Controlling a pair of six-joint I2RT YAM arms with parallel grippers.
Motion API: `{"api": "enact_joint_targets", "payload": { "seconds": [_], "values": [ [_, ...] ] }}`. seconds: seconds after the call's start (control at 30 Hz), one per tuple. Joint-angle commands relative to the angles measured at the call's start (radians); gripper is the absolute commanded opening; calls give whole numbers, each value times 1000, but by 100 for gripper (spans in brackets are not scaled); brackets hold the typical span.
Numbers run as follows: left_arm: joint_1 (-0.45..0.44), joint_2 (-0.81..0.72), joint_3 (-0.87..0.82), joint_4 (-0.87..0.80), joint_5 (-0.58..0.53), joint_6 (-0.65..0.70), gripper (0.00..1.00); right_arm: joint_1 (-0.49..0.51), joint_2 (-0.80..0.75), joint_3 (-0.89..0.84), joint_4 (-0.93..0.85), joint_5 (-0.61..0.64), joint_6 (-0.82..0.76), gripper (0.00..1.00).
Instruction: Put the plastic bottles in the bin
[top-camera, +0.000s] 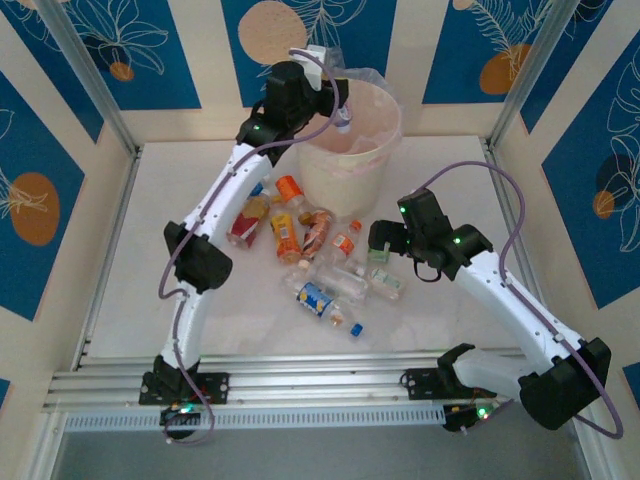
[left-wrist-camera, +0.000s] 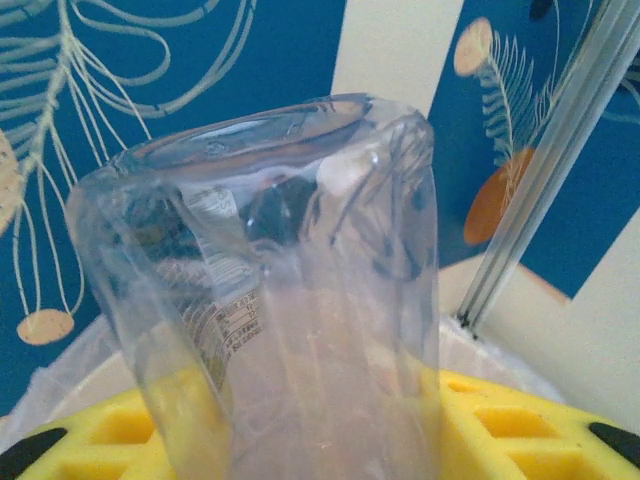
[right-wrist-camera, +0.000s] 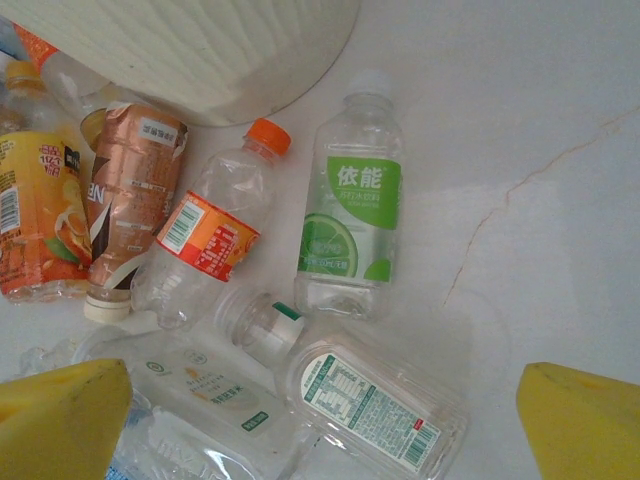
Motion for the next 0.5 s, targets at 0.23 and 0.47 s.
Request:
{"api": "enact_joint_targets", "payload": {
  "seconds": [0.23,0.47],
  "values": [
    [23,67,39,-43,63,115,53,-34,75,16,-26,-39,34,99],
    [32,103,39,-70,56,126,62,-85,128,20,-21,-98,18,99]
  ]
}}
